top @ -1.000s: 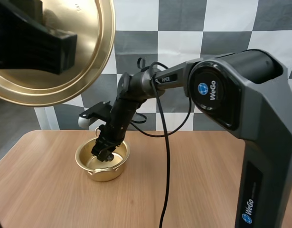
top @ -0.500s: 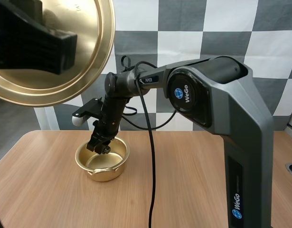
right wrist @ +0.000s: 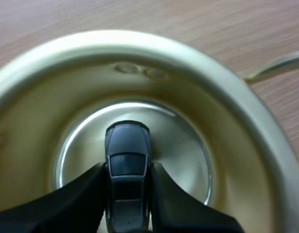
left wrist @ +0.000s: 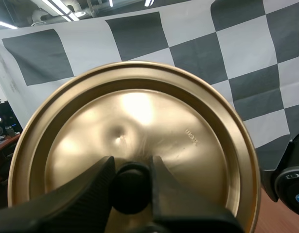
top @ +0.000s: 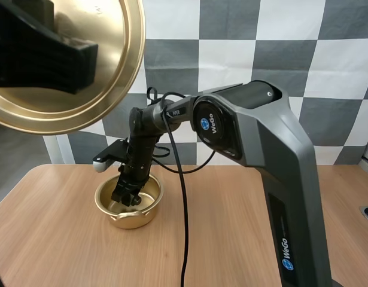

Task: Open the pot, put the car inside, and close it

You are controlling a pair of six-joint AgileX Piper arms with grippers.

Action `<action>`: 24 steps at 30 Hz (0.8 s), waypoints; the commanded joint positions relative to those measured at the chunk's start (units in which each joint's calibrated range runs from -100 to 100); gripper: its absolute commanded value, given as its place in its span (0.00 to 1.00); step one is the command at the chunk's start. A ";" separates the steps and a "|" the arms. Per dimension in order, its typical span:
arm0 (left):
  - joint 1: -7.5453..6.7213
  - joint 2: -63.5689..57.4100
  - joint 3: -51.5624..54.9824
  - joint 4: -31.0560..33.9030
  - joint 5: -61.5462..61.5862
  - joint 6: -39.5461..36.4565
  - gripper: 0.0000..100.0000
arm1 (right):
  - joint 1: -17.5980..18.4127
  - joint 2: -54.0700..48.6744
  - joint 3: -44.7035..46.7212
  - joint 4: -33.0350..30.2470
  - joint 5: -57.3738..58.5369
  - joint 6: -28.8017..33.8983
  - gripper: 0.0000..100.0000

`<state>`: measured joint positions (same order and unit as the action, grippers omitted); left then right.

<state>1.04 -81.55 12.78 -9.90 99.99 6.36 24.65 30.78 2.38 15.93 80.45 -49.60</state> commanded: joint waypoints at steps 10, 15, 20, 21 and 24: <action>0.04 -0.01 -0.01 0.11 0.01 0.03 0.00 | 0.00 0.08 0.01 -0.43 -0.72 0.03 0.00; 0.04 -0.01 -0.01 0.11 0.01 0.03 0.00 | 0.00 0.08 0.01 -0.18 -2.33 2.04 0.00; 0.04 -0.01 -0.01 0.11 0.01 0.03 0.00 | 0.00 0.08 0.01 -0.41 -3.12 2.59 0.00; 0.04 -0.01 -0.01 0.11 0.01 0.03 0.00 | 0.00 0.08 0.01 -0.41 -3.12 2.59 0.05; 0.04 -0.01 -0.01 0.11 0.01 0.03 0.00 | 0.00 0.08 0.01 -0.41 -3.12 2.59 0.37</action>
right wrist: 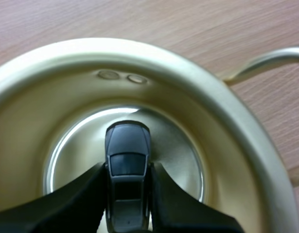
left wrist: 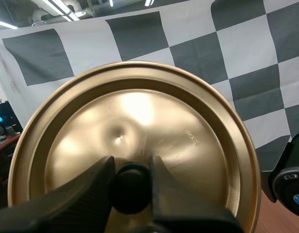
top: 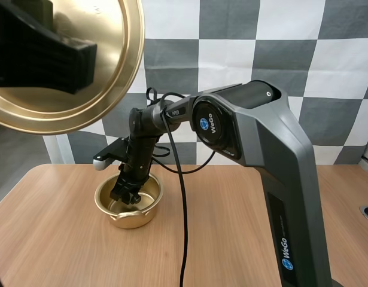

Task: Open the pot, put the car inside, and close it

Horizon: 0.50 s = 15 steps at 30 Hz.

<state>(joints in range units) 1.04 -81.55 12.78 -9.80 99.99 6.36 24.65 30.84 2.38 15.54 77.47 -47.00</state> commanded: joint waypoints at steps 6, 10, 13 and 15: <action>0.04 -0.01 -0.01 0.25 0.01 0.06 0.00 | 0.00 0.03 0.01 -0.56 -0.14 -0.34 0.87; 0.04 -0.01 -0.01 0.36 0.01 0.06 0.00 | 0.00 0.03 0.01 -0.47 -2.71 -0.34 0.86; 0.04 -0.01 -0.01 0.36 0.01 0.06 0.00 | 0.00 -0.12 0.01 -0.47 -3.36 0.07 0.86; 0.04 -0.01 -0.01 0.36 0.01 0.06 0.00 | 0.00 -0.49 0.01 -0.37 -2.95 0.07 0.86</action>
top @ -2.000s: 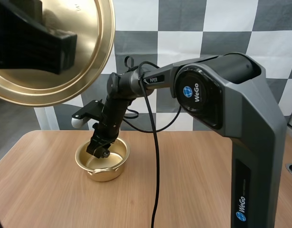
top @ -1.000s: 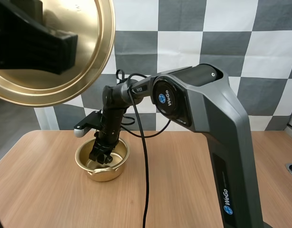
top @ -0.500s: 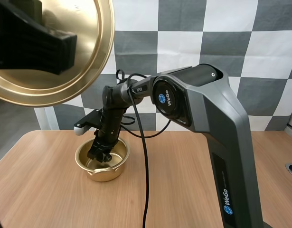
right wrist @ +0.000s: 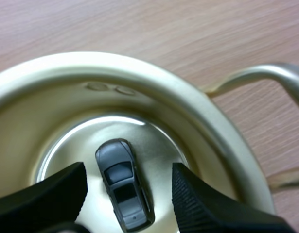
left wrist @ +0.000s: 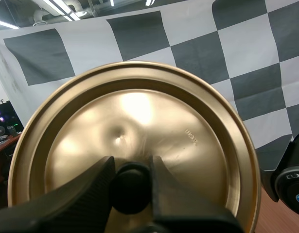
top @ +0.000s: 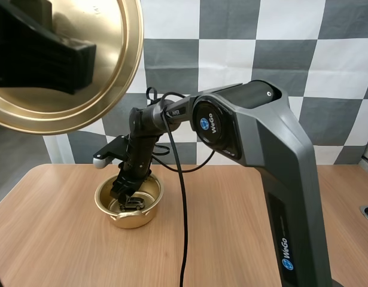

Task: Open the pot, put the car inside, and close it

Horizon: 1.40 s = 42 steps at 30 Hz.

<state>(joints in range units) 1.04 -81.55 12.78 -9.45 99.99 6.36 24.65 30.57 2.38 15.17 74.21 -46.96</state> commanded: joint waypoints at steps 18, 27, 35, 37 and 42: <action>0.04 0.12 -0.01 3.77 0.01 0.06 0.00 | -0.90 -19.62 0.01 -6.16 3.20 3.26 1.00; 0.04 5.25 5.39 7.10 0.01 0.06 0.00 | -9.41 -35.62 0.01 -14.01 6.17 11.33 1.00; 0.04 19.17 19.60 6.99 -9.52 0.06 0.00 | -24.75 -56.43 0.01 -14.16 14.26 11.15 1.00; 0.04 24.27 21.93 6.58 -13.78 0.51 0.00 | -26.60 -60.19 0.01 -14.29 14.72 10.87 1.00; 0.04 35.05 23.68 5.34 -22.21 1.69 0.00 | -28.58 -71.91 0.01 -14.41 15.73 10.80 1.00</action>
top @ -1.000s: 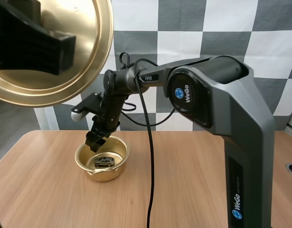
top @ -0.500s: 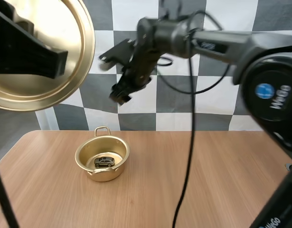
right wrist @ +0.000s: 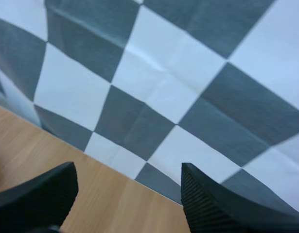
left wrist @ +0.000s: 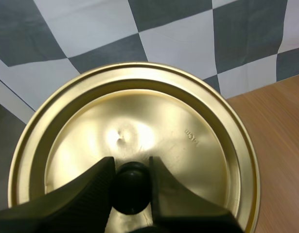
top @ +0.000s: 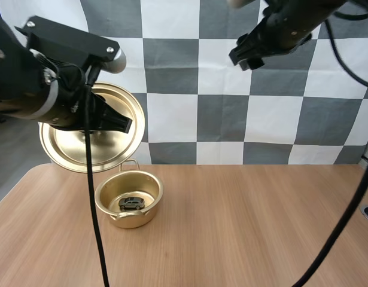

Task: Open the pot, put the car inside, and close it

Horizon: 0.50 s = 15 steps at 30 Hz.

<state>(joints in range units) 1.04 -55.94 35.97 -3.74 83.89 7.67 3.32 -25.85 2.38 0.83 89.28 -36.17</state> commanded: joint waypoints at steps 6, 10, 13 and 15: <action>0.04 20.62 0.48 -0.61 -9.06 1.09 0.00 | -7.26 -26.82 0.01 1.00 2.49 0.42 1.00; 0.04 25.86 0.48 -0.72 -9.06 1.09 0.00 | -7.26 -30.86 0.01 1.87 5.11 0.83 1.00; 0.04 28.63 0.48 -1.64 -9.06 1.38 0.00 | -7.26 -32.04 0.01 3.25 8.69 0.83 1.00; 0.04 30.09 0.48 -3.00 -9.06 2.46 0.00 | -7.26 -32.15 0.01 4.05 10.72 0.83 1.00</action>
<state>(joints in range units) 1.04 -27.24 36.43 -5.97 74.70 9.58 -3.94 -57.48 2.38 4.61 98.78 -35.32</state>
